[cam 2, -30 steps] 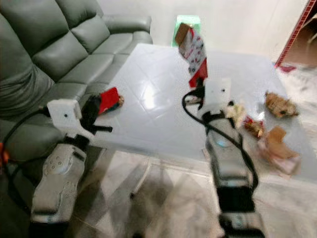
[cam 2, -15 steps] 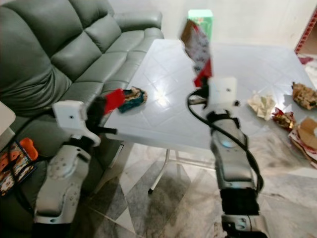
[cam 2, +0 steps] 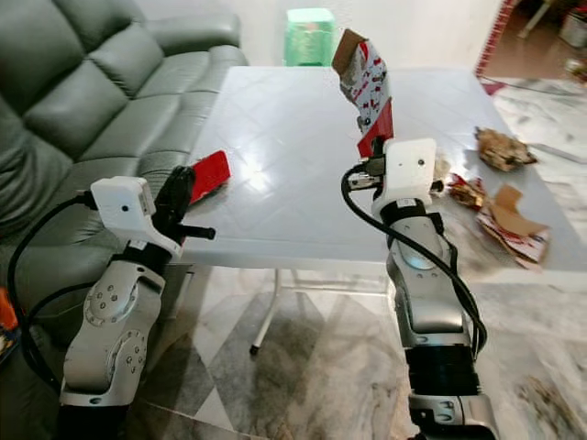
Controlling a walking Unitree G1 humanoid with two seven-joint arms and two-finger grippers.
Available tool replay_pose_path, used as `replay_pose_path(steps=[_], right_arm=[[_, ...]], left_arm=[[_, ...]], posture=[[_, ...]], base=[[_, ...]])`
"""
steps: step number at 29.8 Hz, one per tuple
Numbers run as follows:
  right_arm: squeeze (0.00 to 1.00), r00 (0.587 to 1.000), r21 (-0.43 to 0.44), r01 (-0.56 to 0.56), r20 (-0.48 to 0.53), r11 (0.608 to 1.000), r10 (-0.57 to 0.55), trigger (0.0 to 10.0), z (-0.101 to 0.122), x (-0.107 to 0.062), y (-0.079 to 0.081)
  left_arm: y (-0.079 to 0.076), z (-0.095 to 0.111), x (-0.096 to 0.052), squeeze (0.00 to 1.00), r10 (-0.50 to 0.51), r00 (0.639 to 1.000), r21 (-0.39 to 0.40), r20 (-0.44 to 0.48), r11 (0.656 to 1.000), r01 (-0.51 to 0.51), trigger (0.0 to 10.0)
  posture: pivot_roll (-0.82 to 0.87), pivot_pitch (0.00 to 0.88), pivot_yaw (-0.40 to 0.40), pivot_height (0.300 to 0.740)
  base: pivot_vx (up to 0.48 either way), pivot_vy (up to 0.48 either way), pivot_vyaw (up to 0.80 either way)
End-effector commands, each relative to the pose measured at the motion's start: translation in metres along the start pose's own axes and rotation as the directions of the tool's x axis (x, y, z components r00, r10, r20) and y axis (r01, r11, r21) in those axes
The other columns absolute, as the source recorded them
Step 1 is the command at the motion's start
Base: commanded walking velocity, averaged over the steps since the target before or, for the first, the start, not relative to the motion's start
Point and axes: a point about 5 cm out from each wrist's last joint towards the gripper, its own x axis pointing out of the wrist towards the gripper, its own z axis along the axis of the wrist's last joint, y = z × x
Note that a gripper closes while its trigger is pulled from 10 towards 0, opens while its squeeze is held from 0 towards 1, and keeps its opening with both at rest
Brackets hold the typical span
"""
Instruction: Picking trash to rubbish bin
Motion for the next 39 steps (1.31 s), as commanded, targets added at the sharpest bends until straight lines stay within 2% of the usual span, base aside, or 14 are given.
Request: replay_pose_path(steps=[1,39], right_arm=[[0.00,1.000,-0.005,-0.006,0.030,1.000,0.006,10.0,0.0096,0.0034,0.0001],[0.00,1.000,-0.004,0.002,0.021,1.000,-0.002,10.0,0.0096,0.0042,-0.0028]], left_arm=[[0.0024,0.0033,0.0004,0.00,0.015,1.000,0.008,0.016,1.000,-0.015,0.0],[0.0026,0.0001,0.0001,0.00,0.008,1.000,-0.017,0.009,1.000,-0.008,0.0]], posture=[[-0.04,0.031,0.001,0.740],[-0.05,0.036,0.006,0.740]], base=[[0.000,0.000,-0.80],[0.000,-0.034,-0.80]])
